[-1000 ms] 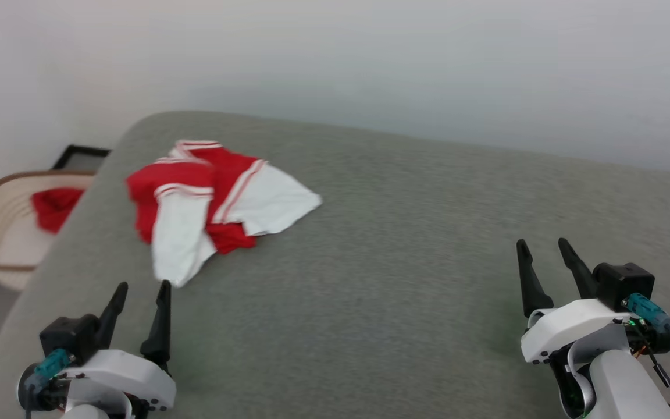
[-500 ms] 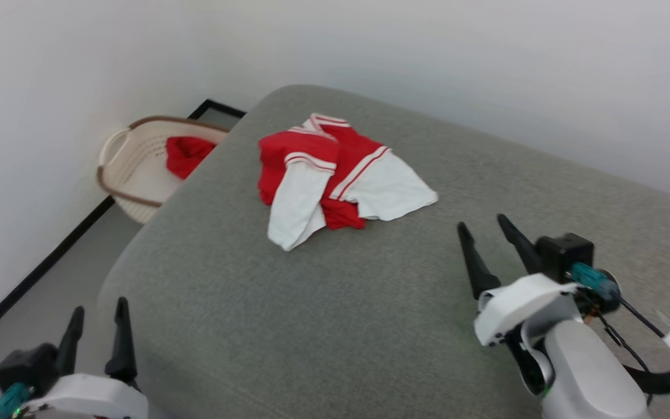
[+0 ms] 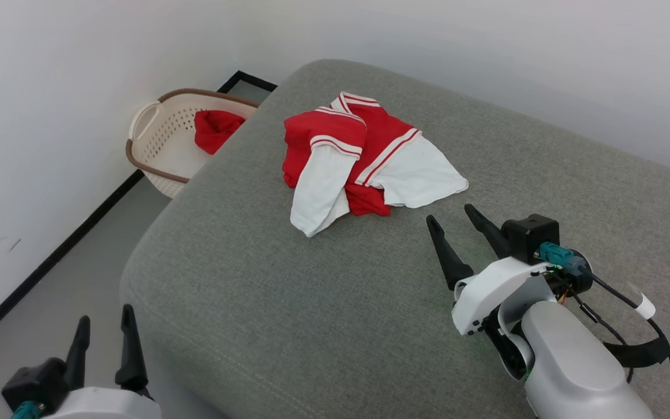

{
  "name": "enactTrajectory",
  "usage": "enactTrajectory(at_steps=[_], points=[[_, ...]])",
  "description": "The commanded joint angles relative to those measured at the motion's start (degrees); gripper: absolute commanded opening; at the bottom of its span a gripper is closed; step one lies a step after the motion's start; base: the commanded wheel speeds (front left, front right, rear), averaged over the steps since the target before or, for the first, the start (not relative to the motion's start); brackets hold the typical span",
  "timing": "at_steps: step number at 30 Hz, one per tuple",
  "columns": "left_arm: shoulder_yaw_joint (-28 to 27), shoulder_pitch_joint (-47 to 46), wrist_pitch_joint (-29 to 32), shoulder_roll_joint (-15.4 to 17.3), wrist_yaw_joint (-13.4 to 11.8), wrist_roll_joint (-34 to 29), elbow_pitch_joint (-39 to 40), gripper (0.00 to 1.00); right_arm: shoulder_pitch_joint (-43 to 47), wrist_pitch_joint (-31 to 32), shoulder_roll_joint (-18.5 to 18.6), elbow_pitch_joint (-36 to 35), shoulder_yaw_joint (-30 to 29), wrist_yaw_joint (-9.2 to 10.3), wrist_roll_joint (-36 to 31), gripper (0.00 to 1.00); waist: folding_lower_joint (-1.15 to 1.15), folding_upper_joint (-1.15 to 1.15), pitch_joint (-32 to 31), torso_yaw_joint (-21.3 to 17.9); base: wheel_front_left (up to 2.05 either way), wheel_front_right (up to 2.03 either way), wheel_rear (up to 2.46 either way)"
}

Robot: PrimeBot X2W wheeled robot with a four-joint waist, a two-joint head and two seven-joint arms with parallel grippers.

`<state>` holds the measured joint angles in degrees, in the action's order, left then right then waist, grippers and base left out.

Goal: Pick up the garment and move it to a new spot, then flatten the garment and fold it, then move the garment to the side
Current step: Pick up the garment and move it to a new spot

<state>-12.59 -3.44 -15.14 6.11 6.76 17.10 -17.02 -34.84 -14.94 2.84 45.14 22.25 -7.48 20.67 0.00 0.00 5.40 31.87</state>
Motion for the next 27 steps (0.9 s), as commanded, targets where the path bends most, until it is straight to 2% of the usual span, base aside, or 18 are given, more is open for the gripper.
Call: enactTrajectory(at_steps=[1, 7, 10, 12, 13, 16, 20, 23, 27], points=[[-0.27, -0.14, 0.00, -0.17, 0.19, -0.60, 0.02, 1.00, -0.35, -0.30, 0.10, 0.06, 0.14, -0.02, 0.42, 1.00, 0.00, 0.00, -0.01, -0.11, 0.00, 0.00, 0.00], [3.82, -4.29, 0.00, 1.14, 0.79, -0.80, -1.86, 1.00, 2.31, -0.33, 0.24, -2.42, -3.66, -0.02, -1.70, 1.00, 0.00, 0.00, 0.13, -0.83, 0.00, 0.00, 0.00], [10.00, -8.85, 0.00, 3.43, 0.74, 0.76, -3.78, 1.00, 4.84, -0.34, 0.78, -5.17, -6.54, -0.02, -3.92, 1.00, 0.00, 0.00, 0.37, -1.42, 0.00, 0.00, 0.00], [12.49, -12.12, 0.00, 6.40, 0.64, 3.05, -4.75, 1.00, 5.46, -0.34, 0.51, -6.86, -6.54, -0.03, -5.82, 1.00, 0.00, 0.00, 1.85, -4.19, 0.00, 0.00, 0.00], [12.49, -12.12, 0.00, 6.40, 0.64, 3.05, -4.75, 1.00, 5.46, -0.34, 0.51, -6.86, -6.54, -0.03, -5.82, 1.00, 0.00, 0.00, 1.85, -4.19, 0.00, 0.00, 0.00], [16.11, -17.85, 0.00, 9.99, 0.69, 7.46, -5.53, 1.00, 4.98, -0.34, 0.44, -8.26, -6.13, -0.02, -7.61, 1.00, 0.00, 0.00, 4.56, -9.03, 0.00, 0.00, 0.00], [19.71, -25.10, 0.01, 16.78, 0.70, 11.56, -7.76, 1.00, 3.19, -0.35, 0.13, -10.27, -4.86, -0.01, -8.85, 1.00, 0.00, 0.00, 8.40, -15.47, 0.00, 0.00, 0.00], [23.09, -30.58, 0.01, 21.08, 0.71, 14.35, -10.17, 1.00, 2.31, -0.34, 0.08, -12.11, -2.61, -0.01, -7.69, 1.00, 0.00, 0.00, 10.94, -19.71, 0.00, 0.00, 0.00], [26.76, -37.05, 1.01, 26.11, 0.71, 21.14, -15.18, 1.00, 1.40, -0.33, 0.08, -15.11, 1.40, -0.01, -6.08, 1.00, 0.00, 0.00, 13.81, -24.95, 0.00, 0.00, 0.00]])
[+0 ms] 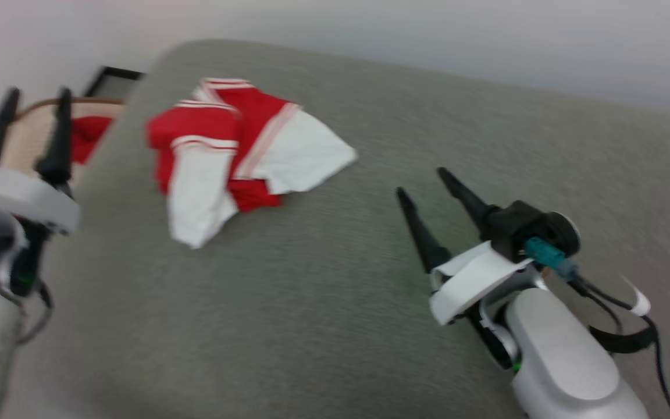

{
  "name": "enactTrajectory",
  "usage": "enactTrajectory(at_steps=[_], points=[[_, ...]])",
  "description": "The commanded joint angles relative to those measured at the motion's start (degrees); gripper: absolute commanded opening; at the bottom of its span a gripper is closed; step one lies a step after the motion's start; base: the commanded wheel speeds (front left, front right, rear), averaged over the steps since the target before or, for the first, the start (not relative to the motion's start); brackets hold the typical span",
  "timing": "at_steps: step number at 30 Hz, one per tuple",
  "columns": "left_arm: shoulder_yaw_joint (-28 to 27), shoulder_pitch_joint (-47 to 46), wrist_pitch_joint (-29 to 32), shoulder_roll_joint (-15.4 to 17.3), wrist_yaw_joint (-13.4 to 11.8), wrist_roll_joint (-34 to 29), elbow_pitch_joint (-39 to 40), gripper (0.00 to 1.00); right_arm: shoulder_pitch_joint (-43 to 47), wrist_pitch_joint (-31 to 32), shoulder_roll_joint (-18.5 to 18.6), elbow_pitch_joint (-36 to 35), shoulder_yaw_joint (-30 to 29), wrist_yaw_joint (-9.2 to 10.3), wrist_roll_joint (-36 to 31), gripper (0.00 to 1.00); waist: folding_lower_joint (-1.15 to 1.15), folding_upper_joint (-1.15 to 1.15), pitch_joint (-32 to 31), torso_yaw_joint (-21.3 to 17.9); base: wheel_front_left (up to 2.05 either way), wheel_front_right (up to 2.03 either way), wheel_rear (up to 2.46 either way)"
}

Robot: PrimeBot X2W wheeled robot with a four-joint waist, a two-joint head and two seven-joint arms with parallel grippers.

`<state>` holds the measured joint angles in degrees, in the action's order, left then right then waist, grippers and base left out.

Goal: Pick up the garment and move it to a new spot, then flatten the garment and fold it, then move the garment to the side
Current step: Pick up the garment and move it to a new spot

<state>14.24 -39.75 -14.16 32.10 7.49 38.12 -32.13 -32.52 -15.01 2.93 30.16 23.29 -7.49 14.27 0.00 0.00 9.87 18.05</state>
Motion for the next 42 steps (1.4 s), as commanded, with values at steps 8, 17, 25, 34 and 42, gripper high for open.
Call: enactTrajectory(at_steps=[8, 17, 25, 34, 42], points=[[9.10, -8.45, 9.21, 7.68, -0.02, 15.00, -7.11, 1.00, -0.58, -0.16, -0.12, -6.41, 7.57, 0.00, 1.90, 1.00, 0.00, 0.00, 13.30, -19.13, 0.00, 0.00, 0.00], [19.28, -7.88, 31.87, 14.43, -0.03, 29.52, -11.34, 1.00, 0.26, -0.17, -0.10, -9.06, 8.56, 0.00, 1.69, 1.00, 0.00, 0.00, 15.00, -24.09, 0.00, 0.00, 0.00], [22.15, -8.99, 38.43, 16.37, -0.06, 34.17, -15.81, 1.00, 0.18, -0.17, -0.06, -10.98, 8.39, 0.00, 0.10, 1.00, 0.00, 0.00, 19.37, -26.77, 0.00, 0.00, 0.00], [26.49, -7.82, 42.57, 12.26, -0.07, 38.77, -16.19, 0.48, -0.67, 0.04, -0.09, -13.25, 8.63, 0.00, -0.77, 1.00, 0.00, 0.00, 21.60, -27.32, 0.00, 0.00, 0.00], [26.89, -8.18, 37.14, 13.61, 0.04, 40.55, -13.69, 0.00, -0.56, 0.53, -0.07, -14.11, 8.66, 0.00, 0.10, 1.00, 0.00, 0.00, 19.65, -26.61, 0.00, 0.00, 0.00]])
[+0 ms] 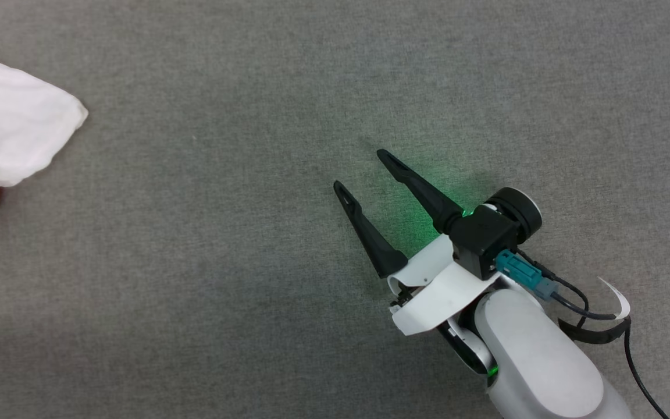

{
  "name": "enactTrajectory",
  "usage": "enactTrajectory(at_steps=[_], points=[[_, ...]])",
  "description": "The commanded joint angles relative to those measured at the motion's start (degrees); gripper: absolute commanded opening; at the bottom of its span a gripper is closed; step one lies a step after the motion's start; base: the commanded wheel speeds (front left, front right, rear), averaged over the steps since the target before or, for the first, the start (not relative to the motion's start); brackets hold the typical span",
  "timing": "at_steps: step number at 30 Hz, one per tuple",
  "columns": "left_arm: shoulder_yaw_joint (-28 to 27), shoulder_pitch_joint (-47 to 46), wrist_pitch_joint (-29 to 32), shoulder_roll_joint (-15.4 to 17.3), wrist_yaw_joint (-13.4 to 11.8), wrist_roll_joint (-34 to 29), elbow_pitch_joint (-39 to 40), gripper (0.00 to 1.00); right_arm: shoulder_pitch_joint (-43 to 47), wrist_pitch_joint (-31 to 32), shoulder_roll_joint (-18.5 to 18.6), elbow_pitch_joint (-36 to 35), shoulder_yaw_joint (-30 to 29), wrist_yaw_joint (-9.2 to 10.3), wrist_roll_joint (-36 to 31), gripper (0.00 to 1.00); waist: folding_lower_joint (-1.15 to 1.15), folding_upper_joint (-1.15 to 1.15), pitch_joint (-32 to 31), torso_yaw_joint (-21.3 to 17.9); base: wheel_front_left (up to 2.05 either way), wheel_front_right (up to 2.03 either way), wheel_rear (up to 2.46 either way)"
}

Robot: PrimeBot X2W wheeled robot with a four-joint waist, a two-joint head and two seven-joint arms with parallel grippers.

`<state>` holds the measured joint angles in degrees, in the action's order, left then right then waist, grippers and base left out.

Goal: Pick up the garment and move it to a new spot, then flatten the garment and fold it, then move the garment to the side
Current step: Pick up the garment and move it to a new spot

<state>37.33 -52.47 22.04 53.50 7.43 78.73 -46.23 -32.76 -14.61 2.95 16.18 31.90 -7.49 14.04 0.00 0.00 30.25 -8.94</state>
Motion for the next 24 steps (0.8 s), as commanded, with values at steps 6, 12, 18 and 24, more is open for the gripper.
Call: enactTrajectory(at_steps=[6, 12, 18, 24], points=[[4.92, 1.83, -6.22, -6.18, 0.24, -2.08, 1.02, 0.00, 0.83, -0.03, -0.08, 0.79, -0.82, 0.00, 1.30, 1.00, 0.00, 0.00, -3.60, 1.85, 0.00, 0.00, 0.00], [5.05, -1.45, -12.18, -4.96, 0.18, -1.94, 2.26, 0.00, 2.67, -0.47, -0.05, 1.13, -3.80, 0.00, 3.14, 1.00, 0.00, 0.00, -7.16, 2.97, 0.00, 0.00, 0.00], [5.64, -3.61, -14.73, -6.70, 0.07, -1.92, 5.20, 0.00, 5.13, -0.61, -0.05, 0.64, -7.19, 0.00, 4.41, 1.00, 0.00, 0.00, -10.06, 2.43, 0.00, 0.00, 0.00], [7.18, -4.90, -13.38, -9.37, 0.06, -1.29, 14.94, 0.00, 8.33, -0.66, -0.07, -1.56, -10.33, 0.00, 5.81, 1.00, 0.00, 0.00, -12.09, 0.68, 0.00, 0.00, 0.00]])
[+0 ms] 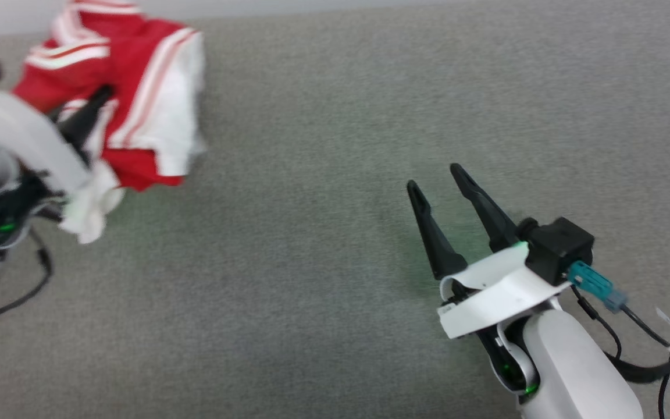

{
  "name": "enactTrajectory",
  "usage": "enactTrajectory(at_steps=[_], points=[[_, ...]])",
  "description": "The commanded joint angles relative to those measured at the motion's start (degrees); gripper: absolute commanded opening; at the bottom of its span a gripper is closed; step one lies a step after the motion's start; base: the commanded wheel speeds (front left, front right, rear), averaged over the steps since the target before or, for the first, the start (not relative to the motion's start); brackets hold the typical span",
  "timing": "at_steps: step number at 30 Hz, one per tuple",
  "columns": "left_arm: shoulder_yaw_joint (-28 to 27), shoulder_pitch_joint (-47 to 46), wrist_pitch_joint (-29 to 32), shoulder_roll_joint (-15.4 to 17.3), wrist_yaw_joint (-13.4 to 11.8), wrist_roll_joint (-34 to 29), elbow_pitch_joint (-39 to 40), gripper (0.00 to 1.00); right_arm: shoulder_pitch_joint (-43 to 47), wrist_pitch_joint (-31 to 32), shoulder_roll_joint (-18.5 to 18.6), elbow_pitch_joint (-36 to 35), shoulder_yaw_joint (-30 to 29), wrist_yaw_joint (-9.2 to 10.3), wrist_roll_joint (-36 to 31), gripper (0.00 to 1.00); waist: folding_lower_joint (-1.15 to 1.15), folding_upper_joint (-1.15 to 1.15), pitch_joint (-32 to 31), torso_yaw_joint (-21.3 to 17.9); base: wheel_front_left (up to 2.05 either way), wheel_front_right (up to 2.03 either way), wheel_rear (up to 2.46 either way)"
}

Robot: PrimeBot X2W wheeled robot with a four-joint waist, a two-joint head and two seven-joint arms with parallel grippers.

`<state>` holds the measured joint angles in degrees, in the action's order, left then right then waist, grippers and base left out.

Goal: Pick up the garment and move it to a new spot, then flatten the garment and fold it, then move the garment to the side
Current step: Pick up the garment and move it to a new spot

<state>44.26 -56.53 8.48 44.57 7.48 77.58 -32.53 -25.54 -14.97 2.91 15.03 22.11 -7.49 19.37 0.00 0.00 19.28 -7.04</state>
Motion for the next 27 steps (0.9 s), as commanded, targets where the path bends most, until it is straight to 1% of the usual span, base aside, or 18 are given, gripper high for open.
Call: enactTrajectory(at_steps=[1, 4, 9, 13, 15, 18, 19, 21, 26, 27], points=[[0.43, -0.97, 0.58, -0.96, 0.02, 0.11, 2.66, 0.00, 1.60, -0.30, 0.00, -0.87, -0.97, 0.00, 0.69, 1.00, 0.00, 0.00, -1.32, -1.66, 0.00, 0.00, 0.00], [1.91, -2.15, 2.27, -2.80, -0.85, -1.00, 7.36, 0.00, 2.78, -0.31, -0.04, -2.32, -2.27, 0.00, 1.83, 1.00, 0.00, 0.00, -1.56, -3.18, 0.00, 0.00, 0.00], [4.37, -4.90, 5.16, -7.15, -3.92, -2.63, 12.92, 0.00, 4.12, -0.30, -0.05, -4.62, -3.68, 0.00, 3.78, 1.00, 0.00, 0.00, -0.88, -6.66, 0.00, 0.00, 0.00], [6.17, -6.72, 7.05, -11.24, -5.22, -3.01, 14.02, 0.00, 4.58, -0.31, -0.04, -6.23, -4.41, 0.00, 5.21, 1.00, 0.00, 0.00, 0.41, -9.86, 0.00, 0.00, 0.00], [6.62, -7.08, 7.47, -11.84, -5.25, -3.44, 13.86, 0.00, 4.84, -0.31, -0.06, -6.53, -4.49, 0.00, 5.51, 1.00, 0.00, 0.00, 0.73, -10.64, 0.00, 0.00, 0.00], [7.56, -7.23, 7.57, -13.61, -5.42, -4.01, 12.47, 0.00, 5.21, -0.20, -0.05, -7.34, -4.61, 0.00, 6.46, 1.00, 0.00, 0.00, 1.55, -12.97, 0.00, 0.00, 0.00], [7.89, -6.23, 7.12, -13.92, -5.27, -4.20, 10.62, 0.00, 5.30, -0.20, -0.07, -7.84, -4.24, 0.00, 7.02, 1.00, 0.00, 0.00, 1.85, -14.68, 0.00, 0.00, 0.00], [8.23, -5.64, 7.26, -13.85, -5.11, -4.17, 9.55, 0.00, 5.50, -0.20, -0.06, -8.12, -4.25, 0.00, 7.20, 1.00, 0.00, 0.00, 2.02, -15.37, 0.00, 0.00, 0.00], [11.00, -4.26, 6.01, -11.07, -3.63, -8.38, 1.99, 0.00, 6.36, -0.20, -0.08, -8.93, -4.24, 0.00, 7.99, 1.00, 0.00, 0.00, 2.17, -17.92, 0.00, 0.00, 0.00], [11.63, -3.91, 6.02, -10.90, -3.13, -8.70, 0.64, 0.00, 6.39, -0.20, -0.06, -9.01, -4.35, 0.00, 8.08, 1.00, 0.00, 0.00, 2.12, -18.23, 0.00, 0.00, 0.00]])
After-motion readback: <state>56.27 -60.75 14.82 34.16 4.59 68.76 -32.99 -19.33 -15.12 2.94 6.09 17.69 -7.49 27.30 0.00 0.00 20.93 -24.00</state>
